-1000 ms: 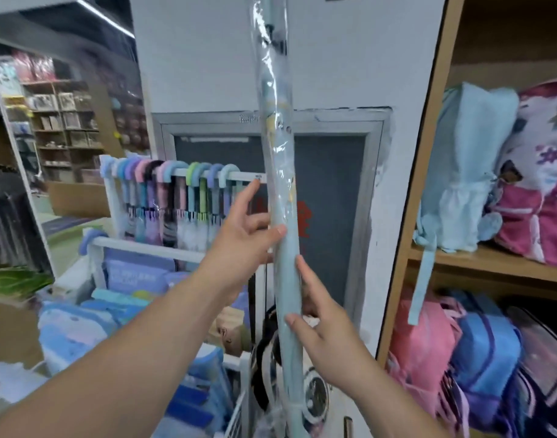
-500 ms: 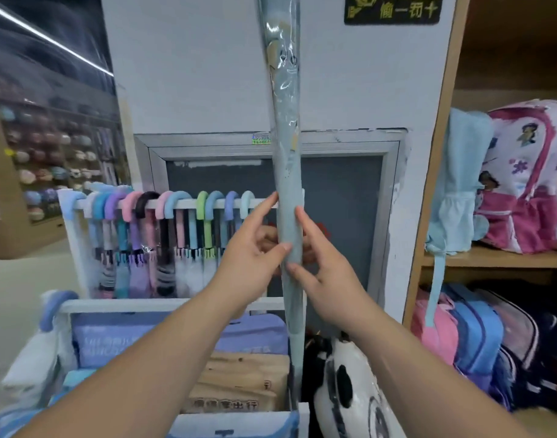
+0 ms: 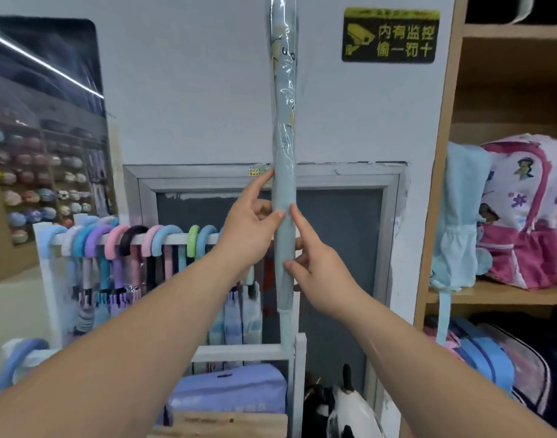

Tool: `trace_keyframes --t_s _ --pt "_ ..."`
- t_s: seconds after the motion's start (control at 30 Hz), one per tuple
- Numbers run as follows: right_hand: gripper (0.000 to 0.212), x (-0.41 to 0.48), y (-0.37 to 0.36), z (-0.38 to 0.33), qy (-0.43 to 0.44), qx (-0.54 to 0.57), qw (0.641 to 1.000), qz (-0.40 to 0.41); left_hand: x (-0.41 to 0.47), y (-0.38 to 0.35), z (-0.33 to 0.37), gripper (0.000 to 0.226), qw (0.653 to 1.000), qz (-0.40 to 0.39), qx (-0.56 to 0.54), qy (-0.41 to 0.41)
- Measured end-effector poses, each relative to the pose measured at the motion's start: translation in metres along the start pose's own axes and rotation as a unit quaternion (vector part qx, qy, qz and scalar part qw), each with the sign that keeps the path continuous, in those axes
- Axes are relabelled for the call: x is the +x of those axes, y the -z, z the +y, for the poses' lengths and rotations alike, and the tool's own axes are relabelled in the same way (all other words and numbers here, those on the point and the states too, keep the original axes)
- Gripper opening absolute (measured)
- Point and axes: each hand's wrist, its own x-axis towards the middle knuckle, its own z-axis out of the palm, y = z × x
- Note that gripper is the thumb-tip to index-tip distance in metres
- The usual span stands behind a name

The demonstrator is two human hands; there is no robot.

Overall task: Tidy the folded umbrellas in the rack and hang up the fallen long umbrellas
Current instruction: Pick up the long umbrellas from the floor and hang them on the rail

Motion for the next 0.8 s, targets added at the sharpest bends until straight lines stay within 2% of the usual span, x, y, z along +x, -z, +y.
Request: trace_keyframes --t_s 0.1,0.2,0.43,0.8 --pt "0.091 0.029 0.016 0.007 0.036 -0.001 0.999 0.005 0.02 -0.003 0.01 0.074 1.0 -0.03 -0.008 0.003" --pt "0.091 0.053 0.028 0.013 0.058 -0.001 0.998 0.015 0.033 -0.004 0.012 0.086 0.995 -0.08 0.053 -0.002" --pt "0.088 0.103 0.038 -0.003 0.089 0.011 0.996 0.027 0.067 0.007 0.017 0.098 0.994 -0.074 0.078 -0.022" --pt "0.086 0.171 0.04 -0.04 0.081 0.066 0.992 0.073 0.134 0.044 0.029 0.089 0.986 -0.064 0.113 -0.107"
